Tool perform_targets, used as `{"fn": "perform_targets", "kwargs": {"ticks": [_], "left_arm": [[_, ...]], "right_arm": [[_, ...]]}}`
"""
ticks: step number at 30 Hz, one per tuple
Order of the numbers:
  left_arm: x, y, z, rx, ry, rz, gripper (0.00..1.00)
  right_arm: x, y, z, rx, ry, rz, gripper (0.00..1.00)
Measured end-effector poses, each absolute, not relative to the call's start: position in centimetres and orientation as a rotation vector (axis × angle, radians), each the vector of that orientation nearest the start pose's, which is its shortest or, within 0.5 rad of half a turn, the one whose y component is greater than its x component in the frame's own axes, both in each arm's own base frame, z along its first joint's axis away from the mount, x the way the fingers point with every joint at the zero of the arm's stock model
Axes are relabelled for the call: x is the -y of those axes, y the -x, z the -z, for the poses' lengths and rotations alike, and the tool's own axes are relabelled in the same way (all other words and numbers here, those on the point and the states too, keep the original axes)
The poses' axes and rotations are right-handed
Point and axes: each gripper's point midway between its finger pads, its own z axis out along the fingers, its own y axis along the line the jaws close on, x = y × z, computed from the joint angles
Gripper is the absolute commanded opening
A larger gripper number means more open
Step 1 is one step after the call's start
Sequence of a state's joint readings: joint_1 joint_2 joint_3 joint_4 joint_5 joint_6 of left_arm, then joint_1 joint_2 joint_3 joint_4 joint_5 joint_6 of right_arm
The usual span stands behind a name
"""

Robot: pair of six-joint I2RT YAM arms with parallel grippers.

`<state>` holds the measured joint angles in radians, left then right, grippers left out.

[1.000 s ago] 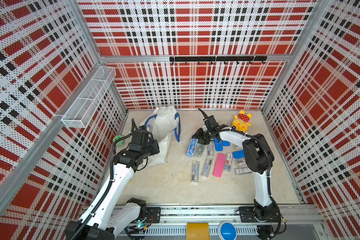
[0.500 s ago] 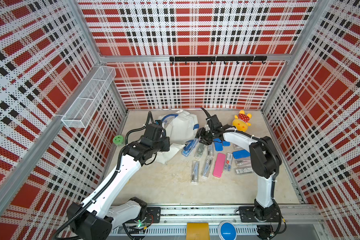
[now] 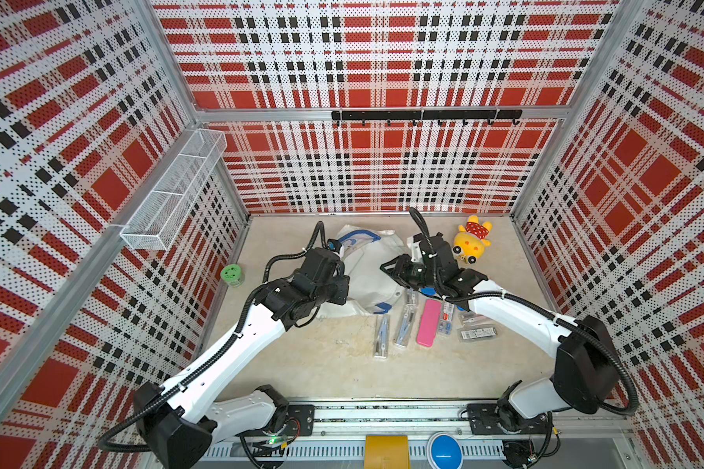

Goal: Take out the compass set from the canvas bag
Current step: Pick up the compass set from the canvas bag.

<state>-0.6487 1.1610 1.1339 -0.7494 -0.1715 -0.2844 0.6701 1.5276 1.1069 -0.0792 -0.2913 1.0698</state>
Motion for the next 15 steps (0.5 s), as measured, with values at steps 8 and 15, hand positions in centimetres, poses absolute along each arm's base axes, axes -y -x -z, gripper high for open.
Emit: {"fn": "perform_targets", "kwargs": {"ticks": [8, 15], "left_arm": [[19.8, -27.7, -23.8, -2.292, -0.382, 0.215, 0.00], [21.8, -26.5, -23.3, -2.235, -0.416, 0.187, 0.00]], "right_arm": [[-38.3, -32.6, -16.4, -2.396, -0.373, -1.429, 0.34], [-39.7, -32.6, -11.3, -2.393, -0.558, -1.475, 0.44]]}}
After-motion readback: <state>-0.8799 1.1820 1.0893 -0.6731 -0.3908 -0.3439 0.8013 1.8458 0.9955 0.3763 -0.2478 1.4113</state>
